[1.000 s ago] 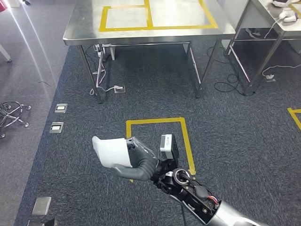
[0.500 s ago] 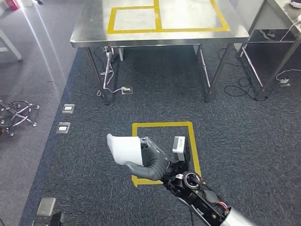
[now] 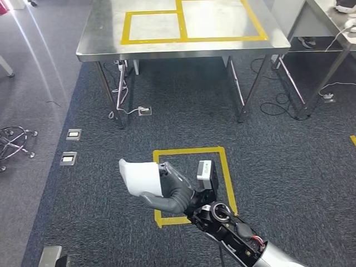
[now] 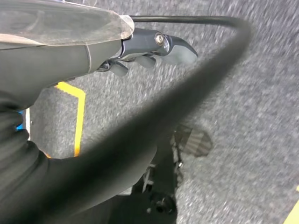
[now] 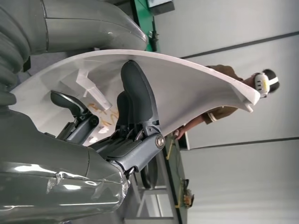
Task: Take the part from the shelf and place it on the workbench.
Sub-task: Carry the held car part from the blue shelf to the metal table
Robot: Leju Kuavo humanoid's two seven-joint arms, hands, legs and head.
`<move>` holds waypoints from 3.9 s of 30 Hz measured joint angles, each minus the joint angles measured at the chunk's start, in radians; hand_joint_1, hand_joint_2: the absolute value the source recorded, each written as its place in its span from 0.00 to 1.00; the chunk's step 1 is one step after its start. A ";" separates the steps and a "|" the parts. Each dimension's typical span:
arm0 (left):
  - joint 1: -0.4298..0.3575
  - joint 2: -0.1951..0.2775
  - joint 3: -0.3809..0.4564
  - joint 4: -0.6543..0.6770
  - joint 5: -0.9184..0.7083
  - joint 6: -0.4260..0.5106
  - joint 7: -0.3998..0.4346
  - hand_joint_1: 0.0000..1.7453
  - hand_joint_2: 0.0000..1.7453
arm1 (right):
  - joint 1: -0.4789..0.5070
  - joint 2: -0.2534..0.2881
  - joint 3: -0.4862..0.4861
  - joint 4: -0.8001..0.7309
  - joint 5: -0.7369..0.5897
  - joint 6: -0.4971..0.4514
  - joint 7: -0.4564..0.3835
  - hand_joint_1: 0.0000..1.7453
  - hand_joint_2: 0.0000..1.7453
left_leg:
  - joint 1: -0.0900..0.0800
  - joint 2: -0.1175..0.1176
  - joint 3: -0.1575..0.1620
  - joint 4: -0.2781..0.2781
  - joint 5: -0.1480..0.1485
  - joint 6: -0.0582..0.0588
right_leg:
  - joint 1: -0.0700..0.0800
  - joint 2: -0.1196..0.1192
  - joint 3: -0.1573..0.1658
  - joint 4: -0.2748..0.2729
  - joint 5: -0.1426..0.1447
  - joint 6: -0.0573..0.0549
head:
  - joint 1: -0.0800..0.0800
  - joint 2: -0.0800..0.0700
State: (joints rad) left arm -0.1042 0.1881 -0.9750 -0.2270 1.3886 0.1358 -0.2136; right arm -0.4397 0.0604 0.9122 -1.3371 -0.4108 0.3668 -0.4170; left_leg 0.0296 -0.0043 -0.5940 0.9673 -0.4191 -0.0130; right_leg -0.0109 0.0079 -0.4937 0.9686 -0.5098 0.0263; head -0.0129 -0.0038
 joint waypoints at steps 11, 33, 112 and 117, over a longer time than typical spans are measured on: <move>-0.001 -0.001 0.000 0.000 0.001 0.000 0.000 0.00 1.00 | 0.005 -0.009 -0.001 -0.005 0.000 0.000 -0.002 1.00 1.00 | -0.017 -0.008 0.084 -0.002 -0.065 0.008 | 0.013 0.000 -0.089 0.034 0.093 -0.029 | 0.048 0.000; -0.001 0.001 0.000 0.000 0.010 0.005 0.002 0.00 1.00 | -0.008 -0.006 -0.015 0.005 -0.008 -0.002 -0.019 1.00 1.00 | -0.010 0.001 0.023 -0.006 -0.010 0.021 | 0.008 -0.002 -0.107 0.198 -0.068 0.001 | 0.015 0.000; 0.001 0.000 0.000 0.000 -0.006 0.002 0.002 0.00 1.00 | 0.007 -0.012 -0.023 0.005 -0.003 -0.002 -0.019 1.00 1.00 | -0.009 -0.001 -0.084 0.222 -0.077 -0.032 | 0.003 0.001 -0.014 -0.012 0.052 -0.048 | -0.004 0.000; -0.002 0.002 0.000 0.000 -0.007 0.002 0.002 0.00 1.00 | 0.004 -0.012 -0.023 0.005 -0.004 -0.003 -0.021 1.00 1.00 | -0.016 0.000 -0.002 0.001 0.013 -0.011 | 0.011 0.004 0.004 -0.014 0.018 -0.024 | -0.017 0.000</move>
State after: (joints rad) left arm -0.1062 0.1900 -0.9747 -0.2270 1.3813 0.1379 -0.2121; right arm -0.4353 0.0488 0.8888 -1.3324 -0.4153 0.3640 -0.4381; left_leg 0.0138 -0.0041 -0.5962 0.9679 -0.4060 -0.0238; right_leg 0.0002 0.0123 -0.4900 0.9551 -0.4918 0.0022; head -0.0300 -0.0038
